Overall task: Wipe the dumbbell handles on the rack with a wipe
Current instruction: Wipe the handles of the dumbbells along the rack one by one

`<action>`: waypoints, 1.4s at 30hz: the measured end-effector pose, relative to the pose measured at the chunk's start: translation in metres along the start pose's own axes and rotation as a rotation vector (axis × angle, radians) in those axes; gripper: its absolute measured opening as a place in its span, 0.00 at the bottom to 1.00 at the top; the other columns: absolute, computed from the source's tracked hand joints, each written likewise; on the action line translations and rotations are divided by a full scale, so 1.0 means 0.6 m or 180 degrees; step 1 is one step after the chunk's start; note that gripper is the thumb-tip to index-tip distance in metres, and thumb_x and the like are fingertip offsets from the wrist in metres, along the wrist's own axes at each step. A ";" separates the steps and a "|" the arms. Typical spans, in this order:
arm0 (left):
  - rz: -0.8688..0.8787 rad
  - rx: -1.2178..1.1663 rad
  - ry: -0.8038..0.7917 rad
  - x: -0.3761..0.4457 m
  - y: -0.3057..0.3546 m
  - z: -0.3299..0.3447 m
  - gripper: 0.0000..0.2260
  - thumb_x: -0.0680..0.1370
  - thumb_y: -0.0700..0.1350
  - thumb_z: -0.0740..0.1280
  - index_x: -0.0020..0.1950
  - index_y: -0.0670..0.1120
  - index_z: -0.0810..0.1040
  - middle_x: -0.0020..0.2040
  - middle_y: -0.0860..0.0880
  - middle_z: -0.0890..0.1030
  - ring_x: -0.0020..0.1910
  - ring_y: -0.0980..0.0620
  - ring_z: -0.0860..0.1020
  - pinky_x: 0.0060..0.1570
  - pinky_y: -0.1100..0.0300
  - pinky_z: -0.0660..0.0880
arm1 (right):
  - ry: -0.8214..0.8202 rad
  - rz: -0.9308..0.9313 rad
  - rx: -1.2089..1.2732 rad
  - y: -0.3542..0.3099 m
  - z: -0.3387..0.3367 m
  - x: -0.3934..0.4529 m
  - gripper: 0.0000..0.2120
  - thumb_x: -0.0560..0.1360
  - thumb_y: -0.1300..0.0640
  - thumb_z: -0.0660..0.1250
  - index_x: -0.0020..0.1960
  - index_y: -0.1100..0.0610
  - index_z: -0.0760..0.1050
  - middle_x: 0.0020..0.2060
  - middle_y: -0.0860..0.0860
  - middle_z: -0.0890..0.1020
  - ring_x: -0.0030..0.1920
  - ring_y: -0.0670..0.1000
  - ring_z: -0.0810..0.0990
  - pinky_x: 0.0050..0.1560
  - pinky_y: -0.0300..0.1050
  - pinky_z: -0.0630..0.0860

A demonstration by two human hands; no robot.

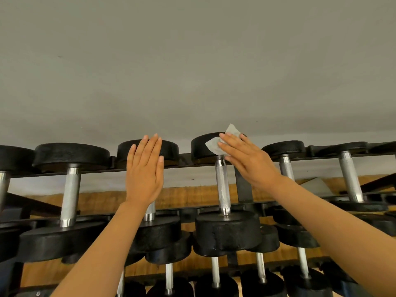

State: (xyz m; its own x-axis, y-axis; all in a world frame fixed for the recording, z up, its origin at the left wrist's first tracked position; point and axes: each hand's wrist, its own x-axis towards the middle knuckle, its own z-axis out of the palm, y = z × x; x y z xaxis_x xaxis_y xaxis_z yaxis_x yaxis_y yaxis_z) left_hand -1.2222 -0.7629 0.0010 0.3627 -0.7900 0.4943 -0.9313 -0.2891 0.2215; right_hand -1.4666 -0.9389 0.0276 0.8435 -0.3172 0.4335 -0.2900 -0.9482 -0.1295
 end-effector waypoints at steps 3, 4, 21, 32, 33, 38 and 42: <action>0.0016 -0.0088 0.0035 0.002 -0.001 0.002 0.23 0.85 0.49 0.48 0.77 0.42 0.65 0.77 0.46 0.65 0.78 0.48 0.58 0.78 0.53 0.45 | -0.0056 0.0227 0.0054 -0.012 0.001 0.000 0.21 0.84 0.50 0.52 0.75 0.56 0.66 0.74 0.51 0.66 0.76 0.49 0.61 0.76 0.49 0.58; 0.0020 -0.0117 0.0063 0.002 0.000 0.002 0.23 0.85 0.49 0.48 0.77 0.42 0.65 0.77 0.45 0.66 0.78 0.48 0.59 0.78 0.53 0.46 | -0.0091 0.0294 0.0058 -0.015 0.001 0.000 0.21 0.84 0.50 0.51 0.75 0.55 0.65 0.75 0.51 0.66 0.76 0.49 0.60 0.76 0.49 0.57; 0.0068 -0.0177 0.0126 0.004 -0.002 0.006 0.23 0.85 0.49 0.49 0.78 0.42 0.64 0.77 0.45 0.65 0.78 0.48 0.58 0.78 0.53 0.44 | -0.0794 -0.0985 0.0265 -0.024 0.005 -0.038 0.20 0.79 0.59 0.60 0.71 0.58 0.70 0.71 0.55 0.71 0.74 0.53 0.65 0.75 0.48 0.60; -0.0005 -0.0055 0.0173 0.005 0.002 0.007 0.22 0.85 0.48 0.50 0.77 0.42 0.65 0.76 0.45 0.67 0.78 0.47 0.59 0.78 0.50 0.48 | -0.1437 -0.1521 -0.0673 0.000 0.064 0.025 0.22 0.81 0.51 0.53 0.46 0.57 0.84 0.49 0.54 0.85 0.54 0.54 0.83 0.69 0.48 0.66; 0.0000 -0.0042 0.0169 0.005 0.002 0.006 0.22 0.85 0.48 0.51 0.77 0.42 0.65 0.76 0.45 0.67 0.78 0.47 0.59 0.78 0.50 0.48 | -0.1413 -0.1494 -0.0711 -0.003 0.064 0.022 0.22 0.81 0.52 0.53 0.45 0.57 0.84 0.46 0.53 0.85 0.52 0.54 0.83 0.69 0.47 0.65; -0.0011 -0.0034 0.0137 0.004 0.002 0.006 0.22 0.85 0.48 0.49 0.77 0.42 0.65 0.76 0.45 0.67 0.78 0.48 0.59 0.77 0.50 0.48 | -0.2009 -0.1844 -0.0126 -0.032 0.050 -0.041 0.15 0.77 0.57 0.58 0.51 0.57 0.83 0.50 0.52 0.84 0.54 0.53 0.82 0.72 0.46 0.64; -0.0015 -0.0028 0.0129 0.003 0.002 0.005 0.23 0.85 0.49 0.48 0.77 0.42 0.65 0.76 0.45 0.67 0.78 0.47 0.59 0.77 0.50 0.49 | -0.2550 -0.2377 0.0194 -0.016 0.032 -0.025 0.16 0.78 0.58 0.61 0.63 0.56 0.79 0.61 0.52 0.81 0.64 0.51 0.77 0.71 0.52 0.67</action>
State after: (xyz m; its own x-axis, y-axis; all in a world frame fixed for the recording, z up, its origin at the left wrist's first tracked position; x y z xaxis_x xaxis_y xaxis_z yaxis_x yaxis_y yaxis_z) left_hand -1.2228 -0.7664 -0.0006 0.3682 -0.7660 0.5269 -0.9294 -0.2878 0.2310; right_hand -1.4680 -0.9254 0.0050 0.8529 0.4398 -0.2812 0.4206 -0.8981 -0.1288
